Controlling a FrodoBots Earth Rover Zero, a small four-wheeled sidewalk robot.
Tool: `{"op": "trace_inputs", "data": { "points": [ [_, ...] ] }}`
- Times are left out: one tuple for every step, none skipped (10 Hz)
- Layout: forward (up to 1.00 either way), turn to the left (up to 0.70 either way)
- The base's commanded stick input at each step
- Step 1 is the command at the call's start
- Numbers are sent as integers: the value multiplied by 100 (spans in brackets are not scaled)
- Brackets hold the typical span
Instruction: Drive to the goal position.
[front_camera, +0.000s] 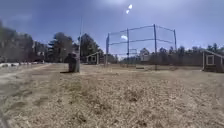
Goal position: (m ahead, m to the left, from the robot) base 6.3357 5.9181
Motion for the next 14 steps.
{"op": "trace_inputs", "data": {
  "points": [
    [70, -35],
    [70, -35],
    [70, -35],
    [70, -35],
    [70, -23],
    [70, 0],
    [70, 0],
    [70, 0],
    [70, 0],
    [70, 0],
    [70, 0],
    [70, 0],
    [70, 0],
    [70, 0]
  ]
}}
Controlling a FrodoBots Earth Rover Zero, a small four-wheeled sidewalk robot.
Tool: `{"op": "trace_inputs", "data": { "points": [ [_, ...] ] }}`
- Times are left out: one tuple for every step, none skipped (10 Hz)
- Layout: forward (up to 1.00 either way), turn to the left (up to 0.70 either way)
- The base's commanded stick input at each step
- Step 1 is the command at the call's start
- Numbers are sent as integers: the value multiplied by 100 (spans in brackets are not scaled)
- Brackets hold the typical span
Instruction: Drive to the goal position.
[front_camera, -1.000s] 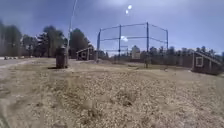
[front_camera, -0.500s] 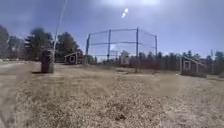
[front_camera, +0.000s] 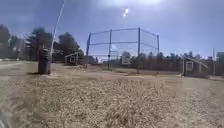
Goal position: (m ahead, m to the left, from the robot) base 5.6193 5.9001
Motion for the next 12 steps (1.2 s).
{"op": "trace_inputs", "data": {
  "points": [
    [70, 0],
    [70, 0],
    [70, 0],
    [70, 0],
    [70, 0],
    [70, 0],
    [70, 0],
    [70, 10],
    [70, 31],
    [70, 35],
    [70, 35],
    [70, 35]
  ]
}}
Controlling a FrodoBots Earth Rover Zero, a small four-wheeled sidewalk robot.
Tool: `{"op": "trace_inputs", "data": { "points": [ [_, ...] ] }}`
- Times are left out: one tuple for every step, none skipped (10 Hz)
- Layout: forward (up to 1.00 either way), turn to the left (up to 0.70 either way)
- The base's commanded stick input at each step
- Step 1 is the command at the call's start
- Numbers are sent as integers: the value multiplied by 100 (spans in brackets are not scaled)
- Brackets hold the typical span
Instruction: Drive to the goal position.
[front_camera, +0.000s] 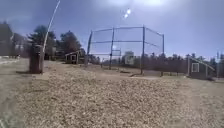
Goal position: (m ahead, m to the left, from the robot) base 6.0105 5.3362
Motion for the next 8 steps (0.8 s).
{"op": "trace_inputs", "data": {
  "points": [
    [70, 35],
    [70, 35],
    [70, 33],
    [70, 22],
    [70, 6],
    [70, 0],
    [70, 0],
    [70, 0]
  ]
}}
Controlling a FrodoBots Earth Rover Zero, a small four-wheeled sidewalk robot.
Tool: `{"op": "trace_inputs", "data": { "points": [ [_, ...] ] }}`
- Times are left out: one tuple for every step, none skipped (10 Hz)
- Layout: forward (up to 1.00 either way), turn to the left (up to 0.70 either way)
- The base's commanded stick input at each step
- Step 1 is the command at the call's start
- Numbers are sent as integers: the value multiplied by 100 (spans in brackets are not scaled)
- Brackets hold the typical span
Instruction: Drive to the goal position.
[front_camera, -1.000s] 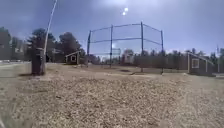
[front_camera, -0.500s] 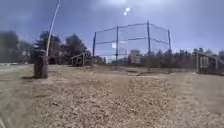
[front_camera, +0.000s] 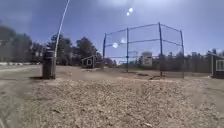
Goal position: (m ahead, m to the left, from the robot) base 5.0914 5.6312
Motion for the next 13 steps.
{"op": "trace_inputs", "data": {
  "points": [
    [70, 0],
    [70, 0],
    [70, 0],
    [70, 0],
    [70, 0],
    [70, 0],
    [70, 0],
    [70, 0],
    [70, 0],
    [70, 0],
    [70, 0],
    [70, 0],
    [70, 0]
  ]
}}
